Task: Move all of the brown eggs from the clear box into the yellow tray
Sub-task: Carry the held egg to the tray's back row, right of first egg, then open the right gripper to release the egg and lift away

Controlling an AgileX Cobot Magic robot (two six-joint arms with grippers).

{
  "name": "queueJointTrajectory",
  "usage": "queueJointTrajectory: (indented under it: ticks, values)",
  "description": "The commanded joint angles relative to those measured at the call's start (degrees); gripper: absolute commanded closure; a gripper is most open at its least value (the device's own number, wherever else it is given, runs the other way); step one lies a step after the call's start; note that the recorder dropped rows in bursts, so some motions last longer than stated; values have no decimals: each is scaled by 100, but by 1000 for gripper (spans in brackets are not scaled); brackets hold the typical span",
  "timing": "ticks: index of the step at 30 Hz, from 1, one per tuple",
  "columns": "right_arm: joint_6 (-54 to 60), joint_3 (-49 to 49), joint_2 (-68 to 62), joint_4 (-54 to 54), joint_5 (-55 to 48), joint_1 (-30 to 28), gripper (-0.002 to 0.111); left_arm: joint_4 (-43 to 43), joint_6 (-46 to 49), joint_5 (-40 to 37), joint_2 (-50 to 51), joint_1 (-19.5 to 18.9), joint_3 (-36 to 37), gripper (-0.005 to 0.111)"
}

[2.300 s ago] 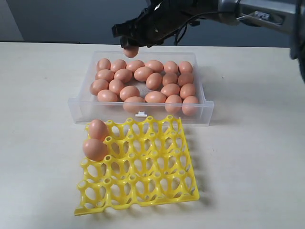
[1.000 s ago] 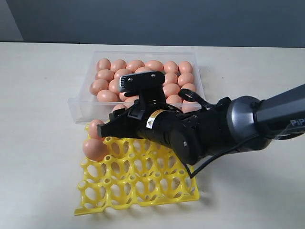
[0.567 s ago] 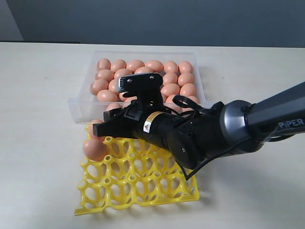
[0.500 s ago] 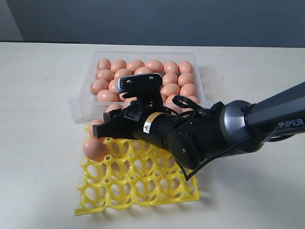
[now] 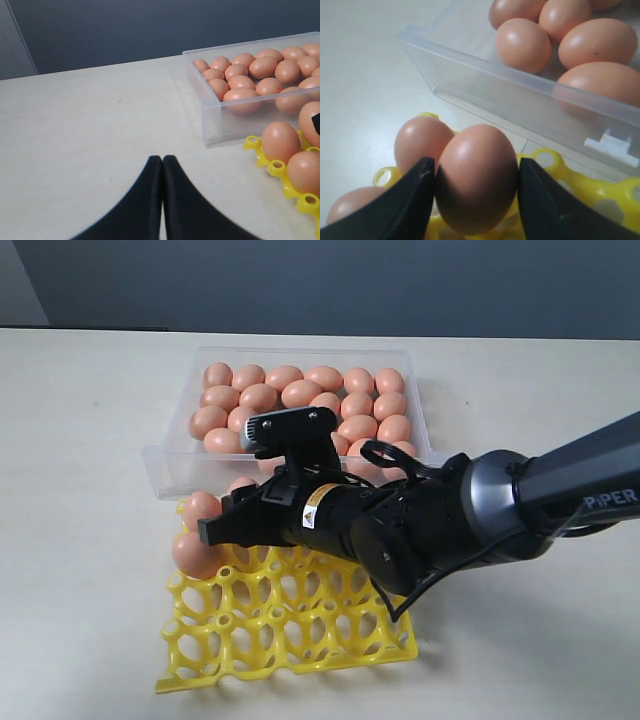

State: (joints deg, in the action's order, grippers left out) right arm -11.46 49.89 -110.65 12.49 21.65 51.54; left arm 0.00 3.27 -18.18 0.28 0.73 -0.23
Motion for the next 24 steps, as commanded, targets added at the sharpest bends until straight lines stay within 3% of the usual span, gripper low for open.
queueJointTrajectory:
  ticks: [1, 8, 16, 21, 24]
  values:
    - [4, 17, 6, -26, 154, -8, 71, 0, -3, 60, -28, -23, 23, 106]
    - [4, 17, 6, -26, 142, -8, 58, 0, -3, 60, -28, -23, 23, 106]
    - [4, 17, 18, -48, 62, -8, 58, 0, -3, 60, -28, -23, 23, 106]
    - [142, 17, 266, -25, 559, -21, 58, 0, -3, 60, -28, -23, 23, 106]
    - [463, 121, 463, 547, 807, -153, 58, 0, -3, 60, -28, -23, 23, 106]
